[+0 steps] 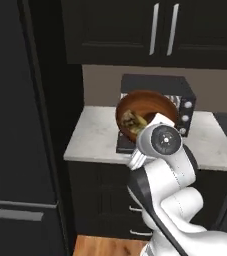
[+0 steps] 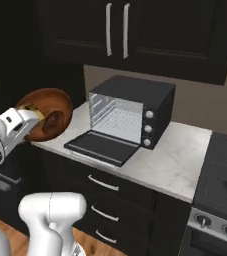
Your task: Pick up the heated bread from the toaster oven and place it in the bowl. Then move the bread bowl to the dining counter.
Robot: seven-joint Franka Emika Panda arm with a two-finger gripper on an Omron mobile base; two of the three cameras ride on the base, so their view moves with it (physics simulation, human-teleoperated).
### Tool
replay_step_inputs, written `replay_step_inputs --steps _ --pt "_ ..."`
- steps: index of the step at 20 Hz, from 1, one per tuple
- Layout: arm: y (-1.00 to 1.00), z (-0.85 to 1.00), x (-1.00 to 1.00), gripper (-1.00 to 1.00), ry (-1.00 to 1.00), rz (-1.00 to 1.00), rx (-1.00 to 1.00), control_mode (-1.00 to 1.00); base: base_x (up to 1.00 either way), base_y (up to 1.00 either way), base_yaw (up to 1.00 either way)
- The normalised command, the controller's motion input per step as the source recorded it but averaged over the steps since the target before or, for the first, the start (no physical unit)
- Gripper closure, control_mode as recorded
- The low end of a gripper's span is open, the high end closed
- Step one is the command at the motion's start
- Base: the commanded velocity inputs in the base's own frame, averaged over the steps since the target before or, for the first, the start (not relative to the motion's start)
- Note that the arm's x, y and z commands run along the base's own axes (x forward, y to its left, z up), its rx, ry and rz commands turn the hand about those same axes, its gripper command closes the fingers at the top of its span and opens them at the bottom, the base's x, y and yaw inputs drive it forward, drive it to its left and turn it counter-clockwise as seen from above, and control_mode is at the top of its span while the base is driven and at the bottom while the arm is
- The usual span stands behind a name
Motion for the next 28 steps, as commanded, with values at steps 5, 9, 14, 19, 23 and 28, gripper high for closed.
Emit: replay_step_inputs --steps 5,9,14,19,23,28 --pt "0.0 0.0 0.0 1.0 0.0 0.0 0.0 1.0 -0.75 -0.11 0.93" --pt "0.0 0.0 0.0 1.0 0.0 0.0 0.0 1.0 -0.49 0.0 0.99" --pt "0.0 0.0 0.0 1.0 0.0 0.0 0.0 1.0 -0.08 0.0 1.0" --pt "0.0 0.0 0.0 1.0 0.0 0.0 0.0 1.0 -0.05 0.0 1.0" --pt "0.0 0.0 0.0 1.0 0.0 0.0 0.0 1.0 -0.05 0.0 1.0" --pt "0.0 0.0 0.0 1.0 0.0 0.0 0.0 1.0 -0.05 0.0 1.0"
